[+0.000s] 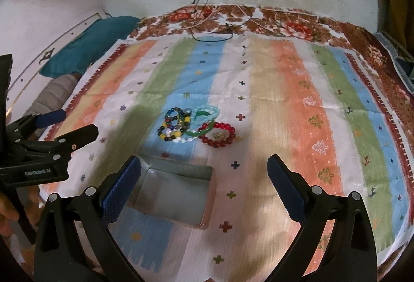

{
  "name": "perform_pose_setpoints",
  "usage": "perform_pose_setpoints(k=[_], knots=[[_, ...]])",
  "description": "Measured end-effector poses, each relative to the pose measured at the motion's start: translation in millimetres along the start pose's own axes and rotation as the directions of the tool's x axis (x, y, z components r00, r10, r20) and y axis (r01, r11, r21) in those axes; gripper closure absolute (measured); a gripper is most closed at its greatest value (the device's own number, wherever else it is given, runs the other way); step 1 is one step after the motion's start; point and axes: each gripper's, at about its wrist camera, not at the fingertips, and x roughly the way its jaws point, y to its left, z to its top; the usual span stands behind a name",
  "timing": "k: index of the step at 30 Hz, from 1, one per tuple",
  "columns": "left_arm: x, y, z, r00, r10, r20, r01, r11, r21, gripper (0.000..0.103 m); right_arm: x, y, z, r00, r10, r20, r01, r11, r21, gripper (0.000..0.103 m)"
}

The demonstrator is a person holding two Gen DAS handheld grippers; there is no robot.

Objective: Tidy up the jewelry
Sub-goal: 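Move both open tools forward over the bracelet cluster beside the tin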

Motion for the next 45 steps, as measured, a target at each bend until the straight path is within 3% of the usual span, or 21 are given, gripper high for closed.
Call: perform_pose_setpoints(k=[7, 14, 20, 35, 40, 45], knots=[[20.9, 7.0, 10.4, 0.999, 0.027, -0.042, -0.027, 0.999, -0.017, 0.006, 21.8, -4.4, 12.4, 0.999, -0.014, -0.037, 0.015, 1.000, 0.020, 0.004], [44.4, 14.9, 19.3, 0.997, -0.001, -0.075, -0.003, 0.999, -0.052, 0.006, 39.5, -11.0, 22.3, 0.998, -0.011, -0.064, 0.016, 0.998, 0.064, 0.004], [68.5, 26.0, 27.9, 0.993, -0.019, -0.118, 0.003, 0.991, -0.135, 0.006, 55.9, -13.4, 30.0, 0.996, 0.004, -0.088, 0.004, 0.996, 0.095, 0.004], [120.3, 27.1, 36.7, 0.985, -0.014, -0.170, -0.008, 0.992, -0.130, 0.006, 101.3, -25.9, 43.9, 0.989, 0.041, -0.142, -0.016, 0.984, 0.176, 0.004], [136.3, 25.6, 37.5, 0.984, 0.033, -0.175, -0.048, 0.996, -0.081, 0.006, 120.1, -29.6, 47.6, 0.986, 0.036, -0.163, -0.003, 0.981, 0.194, 0.004], [151.3, 29.5, 39.1, 0.980, 0.018, -0.196, -0.038, 0.994, -0.100, 0.006, 133.8, -35.1, 50.4, 0.980, 0.042, -0.192, 0.002, 0.974, 0.225, 0.004]])
